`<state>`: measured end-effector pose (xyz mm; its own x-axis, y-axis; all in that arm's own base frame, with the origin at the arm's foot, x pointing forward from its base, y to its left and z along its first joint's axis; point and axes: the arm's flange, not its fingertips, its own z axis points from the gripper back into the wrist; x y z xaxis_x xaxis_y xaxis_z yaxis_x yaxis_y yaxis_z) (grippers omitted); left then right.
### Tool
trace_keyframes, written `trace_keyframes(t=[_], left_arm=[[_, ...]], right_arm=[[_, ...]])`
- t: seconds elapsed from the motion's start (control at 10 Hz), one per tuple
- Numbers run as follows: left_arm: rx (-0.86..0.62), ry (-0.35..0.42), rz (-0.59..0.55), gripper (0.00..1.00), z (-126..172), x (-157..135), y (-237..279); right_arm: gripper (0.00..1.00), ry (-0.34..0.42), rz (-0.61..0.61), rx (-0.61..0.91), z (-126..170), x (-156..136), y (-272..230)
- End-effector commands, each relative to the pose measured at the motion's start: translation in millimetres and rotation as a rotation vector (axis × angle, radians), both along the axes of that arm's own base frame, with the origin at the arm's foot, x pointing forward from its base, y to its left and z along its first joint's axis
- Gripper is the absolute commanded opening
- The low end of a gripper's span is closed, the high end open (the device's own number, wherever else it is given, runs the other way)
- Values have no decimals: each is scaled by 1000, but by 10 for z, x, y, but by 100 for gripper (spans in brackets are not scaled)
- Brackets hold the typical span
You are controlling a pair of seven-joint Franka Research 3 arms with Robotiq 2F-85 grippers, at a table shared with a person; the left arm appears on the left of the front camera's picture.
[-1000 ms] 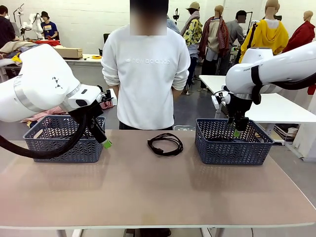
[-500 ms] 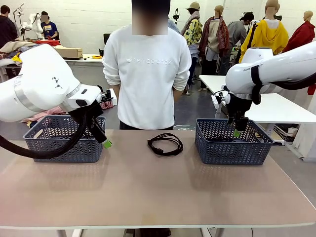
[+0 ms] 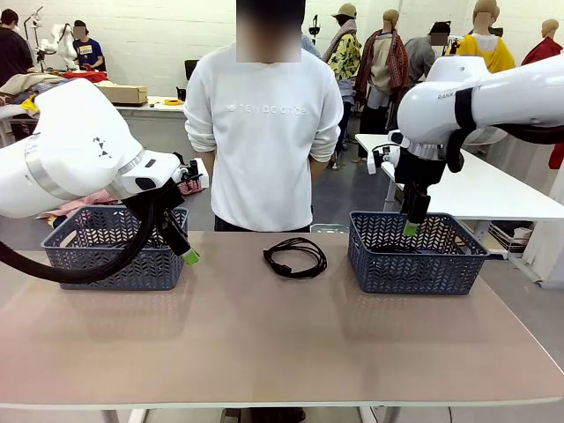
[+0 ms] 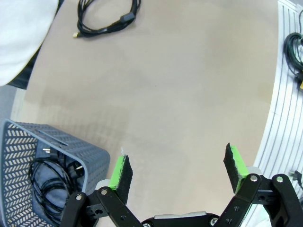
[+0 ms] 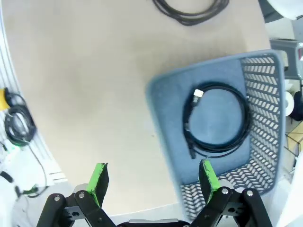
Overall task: Organize the cables according to human instructions.
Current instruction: Pick up a bundle of cables and place it in the basket indicated by the human.
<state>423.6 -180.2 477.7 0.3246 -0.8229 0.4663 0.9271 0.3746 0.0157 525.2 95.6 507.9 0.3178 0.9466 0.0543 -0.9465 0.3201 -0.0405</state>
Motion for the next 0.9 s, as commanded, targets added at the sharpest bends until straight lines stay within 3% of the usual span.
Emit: trace_keyframes(t=[0.0,0.1,0.5,0.8], left_arm=[[-2,-2,5,100,23,6,24],[-2,-2,5,100,23,6,24],[-2,-2,5,100,23,6,24],[-2,-2,5,100,23,6,24]], right_arm=[[100,1,-86,92,-54,-351,100],[100,-31,-113,128,-99,-509,158],[100,-42,-104,241,-314,-1006,317],[100,-108,-123,331,-413,-1150,346]])
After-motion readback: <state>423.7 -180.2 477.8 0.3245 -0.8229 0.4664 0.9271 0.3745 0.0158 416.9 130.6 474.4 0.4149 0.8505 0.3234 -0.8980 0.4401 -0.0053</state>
